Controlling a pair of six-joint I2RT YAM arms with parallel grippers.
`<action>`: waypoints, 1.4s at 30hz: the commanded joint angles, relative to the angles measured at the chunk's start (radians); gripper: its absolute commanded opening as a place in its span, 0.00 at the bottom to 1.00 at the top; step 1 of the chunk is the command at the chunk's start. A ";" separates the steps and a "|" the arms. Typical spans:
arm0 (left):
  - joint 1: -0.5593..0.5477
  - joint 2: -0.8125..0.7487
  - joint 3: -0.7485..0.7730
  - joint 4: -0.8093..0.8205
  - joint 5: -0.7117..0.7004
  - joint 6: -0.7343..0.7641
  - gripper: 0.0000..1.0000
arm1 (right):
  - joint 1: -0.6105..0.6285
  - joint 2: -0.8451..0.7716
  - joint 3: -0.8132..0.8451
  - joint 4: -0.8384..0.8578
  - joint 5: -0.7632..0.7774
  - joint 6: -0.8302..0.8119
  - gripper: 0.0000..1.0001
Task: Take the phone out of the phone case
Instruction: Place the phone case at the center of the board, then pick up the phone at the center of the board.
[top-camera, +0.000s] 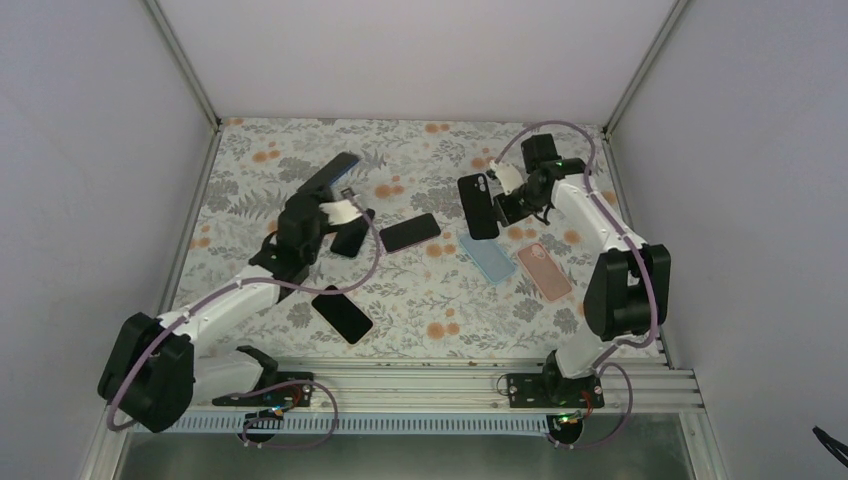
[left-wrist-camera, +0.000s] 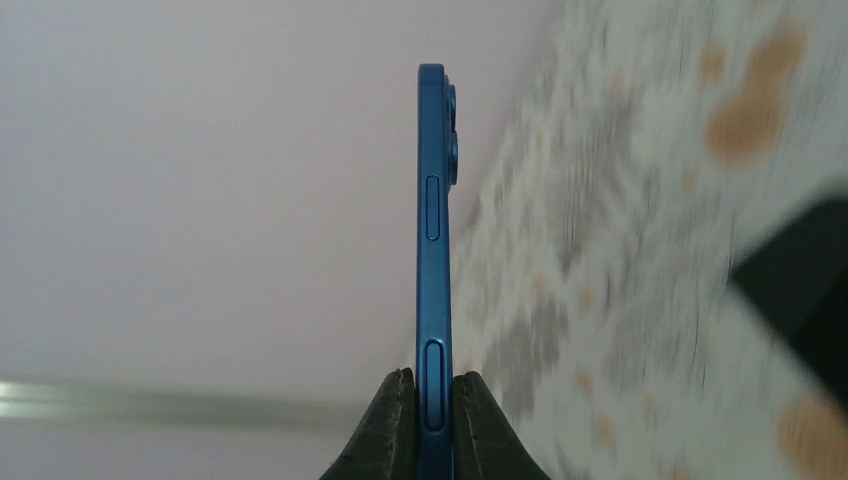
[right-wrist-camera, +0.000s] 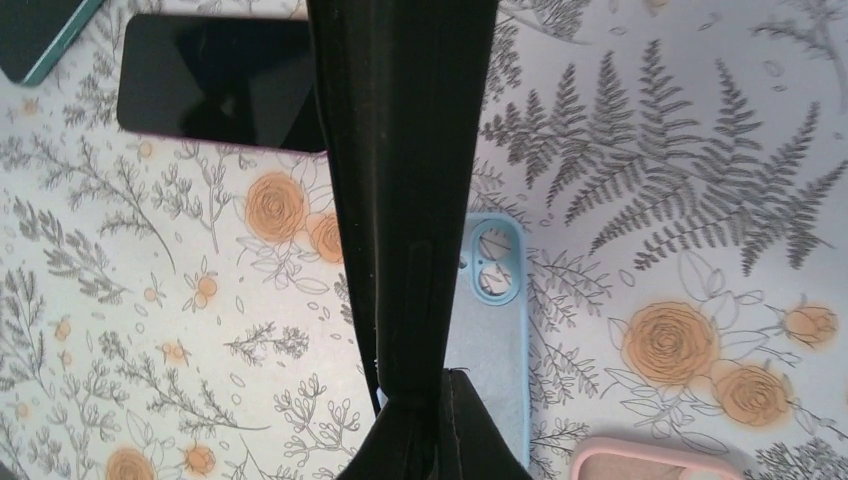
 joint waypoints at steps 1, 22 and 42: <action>0.157 -0.054 -0.133 0.070 -0.066 0.159 0.02 | 0.003 0.074 0.001 -0.058 -0.044 -0.093 0.04; 0.368 0.009 -0.191 -0.585 0.324 0.065 0.39 | -0.017 0.251 0.213 -0.202 0.257 -0.065 0.75; 0.774 -0.022 0.572 -1.022 0.685 -0.302 1.00 | 0.896 0.313 0.309 0.062 0.389 -0.049 1.00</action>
